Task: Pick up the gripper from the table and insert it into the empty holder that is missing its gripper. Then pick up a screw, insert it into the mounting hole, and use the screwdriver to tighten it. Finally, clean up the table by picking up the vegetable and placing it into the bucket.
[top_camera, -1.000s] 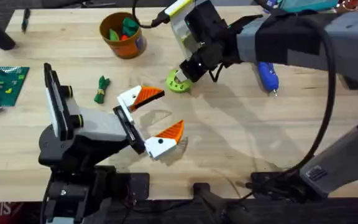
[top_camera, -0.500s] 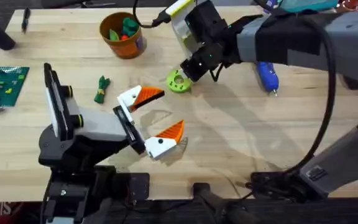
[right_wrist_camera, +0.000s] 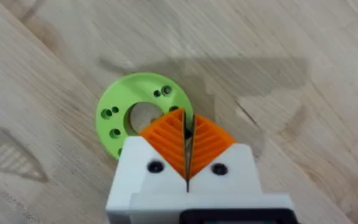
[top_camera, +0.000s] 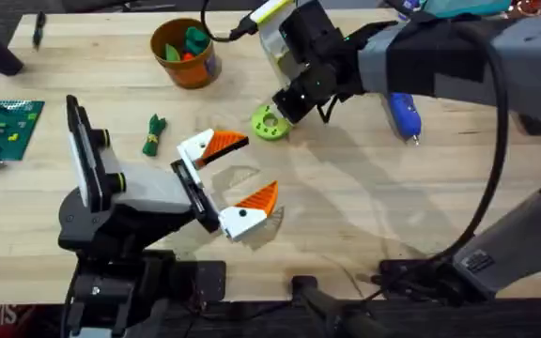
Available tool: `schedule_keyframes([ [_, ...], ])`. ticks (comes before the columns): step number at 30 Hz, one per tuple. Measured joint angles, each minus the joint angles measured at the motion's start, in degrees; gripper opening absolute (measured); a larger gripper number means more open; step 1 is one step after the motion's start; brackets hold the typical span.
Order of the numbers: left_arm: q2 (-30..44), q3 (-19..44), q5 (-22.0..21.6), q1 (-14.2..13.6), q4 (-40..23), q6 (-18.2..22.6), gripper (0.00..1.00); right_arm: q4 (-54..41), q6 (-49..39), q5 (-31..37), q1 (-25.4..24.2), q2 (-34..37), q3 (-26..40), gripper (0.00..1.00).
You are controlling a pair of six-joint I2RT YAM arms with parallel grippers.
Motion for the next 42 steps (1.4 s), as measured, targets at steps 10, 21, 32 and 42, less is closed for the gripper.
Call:
schedule_keyframes([
  [10, 0.0, 0.0, 0.0, 0.0, 0.0, 0.0, 0.986, -7.1, 0.0, -0.69, 0.1, -0.02, 5.25, 0.003],
  [21, 0.0, 0.0, 0.0, 0.0, 0.0, 0.0, 0.985, -9.68, 0.0, -0.9, 0.1, -0.02, 7.47, 0.003],
  [32, 0.0, 0.0, 0.0, 0.0, 0.0, 0.0, 0.986, -11.37, 0.0, -0.95, 0.1, -0.02, 7.47, 0.133],
  [42, 0.0, 0.0, -0.02, 0.0, 0.0, 0.0, 0.986, -11.35, 0.0, -0.95, 0.1, 0.08, 7.47, 0.199],
])
